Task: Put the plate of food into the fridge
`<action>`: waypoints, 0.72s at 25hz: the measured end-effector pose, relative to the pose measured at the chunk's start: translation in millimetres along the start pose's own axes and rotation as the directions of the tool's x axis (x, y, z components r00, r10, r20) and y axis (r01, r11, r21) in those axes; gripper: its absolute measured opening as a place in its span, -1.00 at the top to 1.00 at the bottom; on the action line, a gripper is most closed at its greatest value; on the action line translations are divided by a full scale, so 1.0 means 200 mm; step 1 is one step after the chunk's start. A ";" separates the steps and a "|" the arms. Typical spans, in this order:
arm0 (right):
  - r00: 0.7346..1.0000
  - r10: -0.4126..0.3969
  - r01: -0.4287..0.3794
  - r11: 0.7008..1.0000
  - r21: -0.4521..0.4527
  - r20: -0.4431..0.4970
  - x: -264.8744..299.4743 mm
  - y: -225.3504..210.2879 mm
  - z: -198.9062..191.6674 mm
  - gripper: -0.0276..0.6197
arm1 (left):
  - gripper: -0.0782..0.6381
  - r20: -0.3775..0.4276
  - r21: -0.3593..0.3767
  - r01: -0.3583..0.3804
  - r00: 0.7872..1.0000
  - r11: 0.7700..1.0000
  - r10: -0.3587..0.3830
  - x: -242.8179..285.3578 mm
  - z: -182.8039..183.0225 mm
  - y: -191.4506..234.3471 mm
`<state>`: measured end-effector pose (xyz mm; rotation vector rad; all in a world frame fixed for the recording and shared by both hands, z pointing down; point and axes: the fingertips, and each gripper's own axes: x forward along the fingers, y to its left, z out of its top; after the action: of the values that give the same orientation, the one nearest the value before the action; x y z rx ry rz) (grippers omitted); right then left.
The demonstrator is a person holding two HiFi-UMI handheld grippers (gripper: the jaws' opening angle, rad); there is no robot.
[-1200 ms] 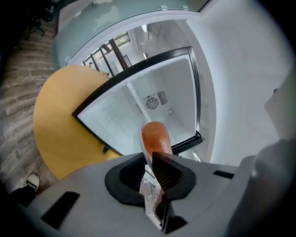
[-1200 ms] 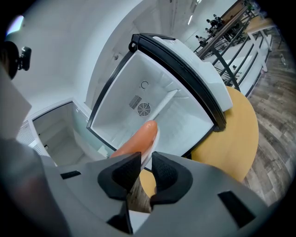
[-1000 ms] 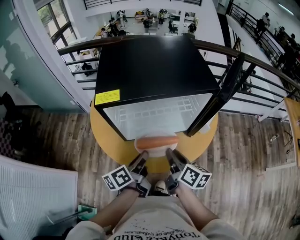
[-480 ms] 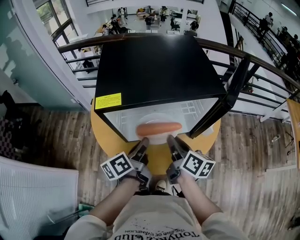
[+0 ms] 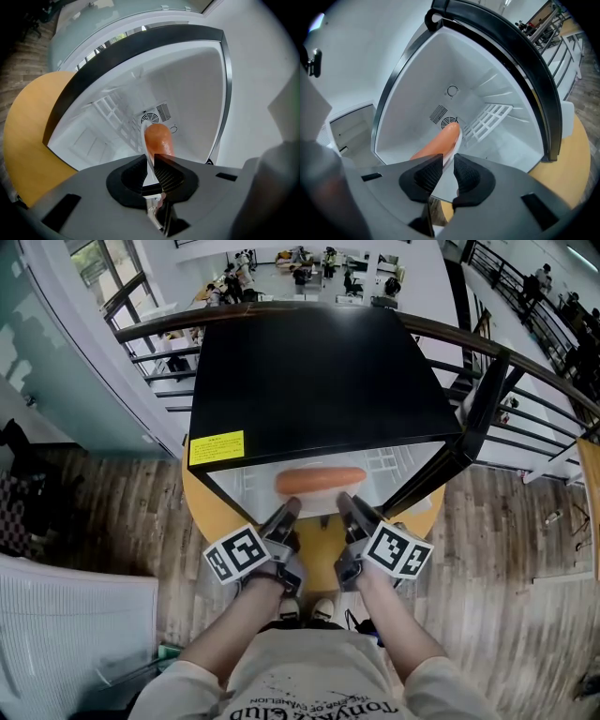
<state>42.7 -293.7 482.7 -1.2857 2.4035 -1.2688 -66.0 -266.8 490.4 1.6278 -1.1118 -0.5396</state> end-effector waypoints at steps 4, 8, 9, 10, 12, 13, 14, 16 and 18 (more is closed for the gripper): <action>1.000 0.003 -0.003 1.000 -0.004 0.004 0.07 -0.01 0.02 0.64 | 0.61 0.005 0.006 -0.008 1.000 1.000 0.008 0.05 0.05 0.02; 1.000 0.004 -0.004 1.000 -0.008 0.005 0.12 -0.03 0.04 0.64 | 0.61 0.016 0.008 -0.020 1.000 1.000 0.020 0.08 0.08 0.04; 1.000 0.002 -0.002 1.000 -0.011 0.006 0.14 -0.03 0.05 0.64 | 0.61 0.018 0.008 -0.022 1.000 1.000 0.022 0.09 0.09 0.05; 1.000 0.000 0.000 1.000 -0.015 0.007 0.15 -0.03 0.05 0.64 | 0.61 0.020 0.007 -0.025 0.999 1.000 0.025 0.10 0.10 0.05; 1.000 -0.005 0.005 1.000 -0.025 0.008 0.17 -0.03 0.06 0.64 | 0.61 0.024 0.007 -0.029 0.999 1.000 0.029 0.12 0.12 0.06; 1.000 -0.007 0.007 1.000 -0.029 0.008 0.19 -0.04 0.07 0.64 | 0.61 0.026 0.007 -0.032 0.999 0.999 0.031 0.13 0.12 0.06; 1.000 -0.009 0.009 0.999 -0.033 0.008 0.19 -0.04 0.08 0.64 | 0.61 0.028 0.007 -0.033 0.999 0.999 0.033 0.14 0.13 0.07; 1.000 -0.011 0.011 0.999 -0.039 0.008 0.21 -0.05 0.09 0.64 | 0.61 0.032 0.004 -0.037 0.999 0.999 0.037 0.16 0.14 0.07; 1.000 -0.013 0.013 0.999 -0.041 0.008 0.23 -0.05 0.10 0.64 | 0.61 0.034 0.001 -0.043 0.999 0.999 0.042 0.17 0.15 0.08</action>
<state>29.3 -342.2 489.8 -1.3166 2.4323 -1.2219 -79.7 -312.5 500.6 1.5985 -1.1699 -0.5403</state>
